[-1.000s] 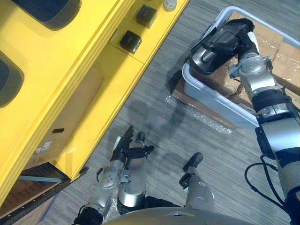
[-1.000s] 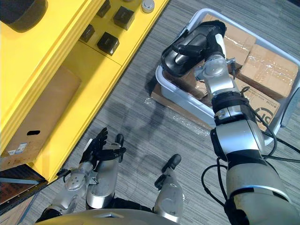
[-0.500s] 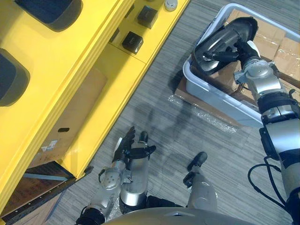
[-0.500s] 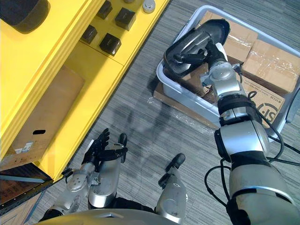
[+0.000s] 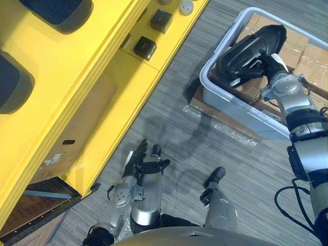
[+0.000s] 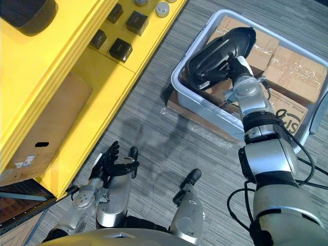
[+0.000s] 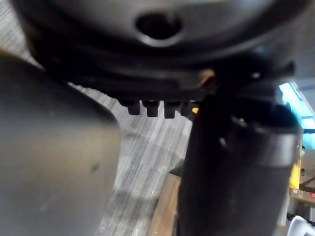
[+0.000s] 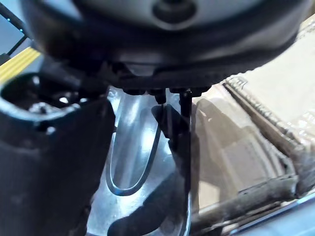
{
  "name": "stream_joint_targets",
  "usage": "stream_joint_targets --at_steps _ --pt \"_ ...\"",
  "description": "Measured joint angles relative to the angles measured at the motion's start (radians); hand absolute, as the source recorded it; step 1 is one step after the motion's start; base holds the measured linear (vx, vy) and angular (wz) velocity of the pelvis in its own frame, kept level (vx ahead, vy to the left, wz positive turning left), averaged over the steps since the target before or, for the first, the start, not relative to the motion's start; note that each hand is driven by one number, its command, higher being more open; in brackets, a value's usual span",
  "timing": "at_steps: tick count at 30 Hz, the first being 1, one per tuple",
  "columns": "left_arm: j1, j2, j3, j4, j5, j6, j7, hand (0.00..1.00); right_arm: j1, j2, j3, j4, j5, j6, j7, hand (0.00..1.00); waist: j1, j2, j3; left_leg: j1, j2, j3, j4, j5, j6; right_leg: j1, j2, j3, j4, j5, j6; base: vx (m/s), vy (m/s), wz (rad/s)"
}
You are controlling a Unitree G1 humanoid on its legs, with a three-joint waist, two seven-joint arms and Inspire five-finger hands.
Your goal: Walk over and take three plastic housings, then place them on the shelf
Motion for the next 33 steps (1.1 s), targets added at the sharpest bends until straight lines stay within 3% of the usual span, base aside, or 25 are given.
stream_joint_targets --at_steps 8,14,20,24,28,33 --pt "0.012 0.021 0.02 -0.019 -0.027 0.018 -0.001 1.0 0.056 -0.039 -0.061 0.015 -0.03 0.034 -0.058 1.0 -0.023 -0.037 0.004 -0.005 0.006 0.008 0.004 -0.004 0.001 -0.013 0.001 0.012 0.008 -0.001 -0.001 -0.03 0.042 -0.05" --pt "0.039 0.024 0.024 -0.045 -0.032 0.017 0.014 1.0 0.069 -0.089 -0.079 -0.065 -0.035 0.115 -0.16 1.0 -0.037 -0.039 0.005 -0.019 0.012 0.01 0.013 -0.004 0.0 -0.029 0.006 0.018 0.008 -0.001 -0.002 0.0 0.035 -0.02" --pt "0.04 0.024 0.024 -0.045 -0.035 0.017 0.02 1.0 0.069 -0.118 -0.089 -0.086 -0.036 0.144 -0.252 1.0 -0.045 -0.039 0.006 -0.017 0.015 0.015 0.011 -0.005 -0.001 -0.032 0.008 0.023 0.009 -0.001 -0.002 0.01 0.01 -0.02" --pt "0.041 0.024 0.024 -0.045 -0.039 0.016 0.02 1.0 0.07 -0.118 -0.089 -0.086 -0.035 0.141 -0.259 1.0 -0.046 -0.039 0.005 -0.017 0.015 0.015 0.006 -0.005 0.0 -0.032 0.008 0.023 0.009 -0.001 -0.002 0.0 0.0 0.0" --pt "0.044 0.024 0.025 -0.045 -0.038 0.012 0.02 1.0 0.072 -0.118 -0.111 -0.121 -0.026 0.089 -0.37 1.0 -0.052 -0.039 0.006 -0.015 0.015 0.016 0.004 -0.005 -0.001 -0.031 0.008 0.024 0.01 -0.001 -0.002 -0.01 0.026 0.0" --pt "0.068 0.019 0.035 -0.076 -0.03 0.012 0.02 1.0 0.193 -0.115 -0.234 -0.407 0.037 0.018 -0.487 1.0 -0.074 -0.046 0.008 0.024 0.018 0.03 -0.009 -0.006 -0.002 -0.011 0.008 0.036 0.01 -0.001 -0.002 0.02 0.03 -0.06"
